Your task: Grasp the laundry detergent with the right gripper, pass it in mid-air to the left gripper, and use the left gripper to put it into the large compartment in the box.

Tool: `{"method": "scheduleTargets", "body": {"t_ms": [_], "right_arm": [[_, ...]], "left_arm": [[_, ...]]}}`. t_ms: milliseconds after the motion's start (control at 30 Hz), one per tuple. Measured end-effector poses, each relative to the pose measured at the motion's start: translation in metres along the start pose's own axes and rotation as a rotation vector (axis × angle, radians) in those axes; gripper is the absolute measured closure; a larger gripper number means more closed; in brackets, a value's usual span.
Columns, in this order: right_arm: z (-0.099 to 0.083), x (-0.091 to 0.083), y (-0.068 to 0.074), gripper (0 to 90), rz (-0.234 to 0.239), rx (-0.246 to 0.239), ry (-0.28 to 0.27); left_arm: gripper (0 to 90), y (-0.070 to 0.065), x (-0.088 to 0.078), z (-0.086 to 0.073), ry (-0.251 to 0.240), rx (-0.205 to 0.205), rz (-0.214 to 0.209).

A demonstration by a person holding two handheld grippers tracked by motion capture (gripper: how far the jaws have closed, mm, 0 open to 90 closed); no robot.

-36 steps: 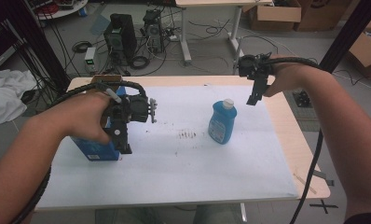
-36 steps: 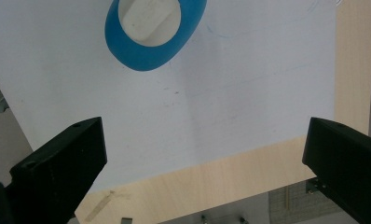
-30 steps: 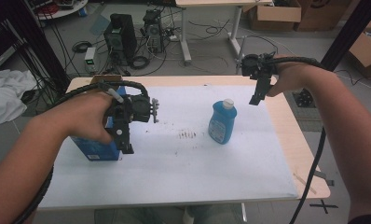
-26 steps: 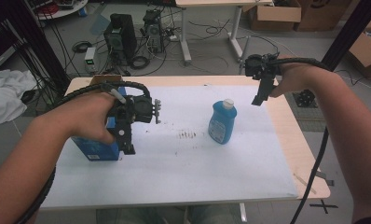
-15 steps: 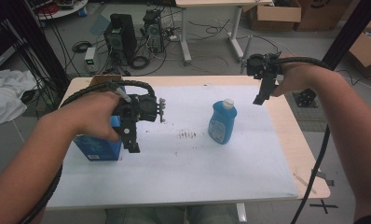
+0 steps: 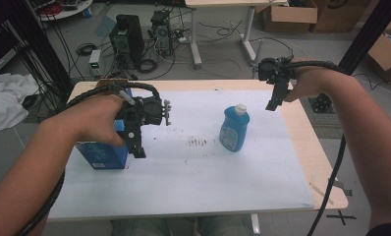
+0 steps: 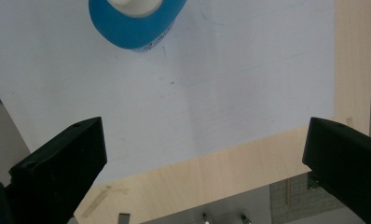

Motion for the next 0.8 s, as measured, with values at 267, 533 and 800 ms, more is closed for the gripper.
{"method": "scheduleTargets", "body": {"t_ms": [267,533,800], "right_arm": [[-0.011,0.001,0.006,0.0,-0.004,0.037,-0.083],[-0.033,0.003,0.018,0.0,-0.03,0.141,-0.316],[-0.068,0.033,0.061,0.0,0.002,0.274,-0.594]], "left_arm": [[0.1,0.004,-0.006,0.0,0.001,0.004,0.019],[0.1,-0.001,-0.006,-0.001,0.001,0.032,0.031],[0.0,-0.004,0.001,-0.004,-0.02,0.053,0.029]]}}
Point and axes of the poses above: each handheld gripper's, and its own axes: x roughly forward along the jaws, z roughly out of its top, y roughly to its left, the point moved 4 cm from there along x, roughly forward along the jaws, and after that the axes turned 1 degree about z, right-handed, at the moved point
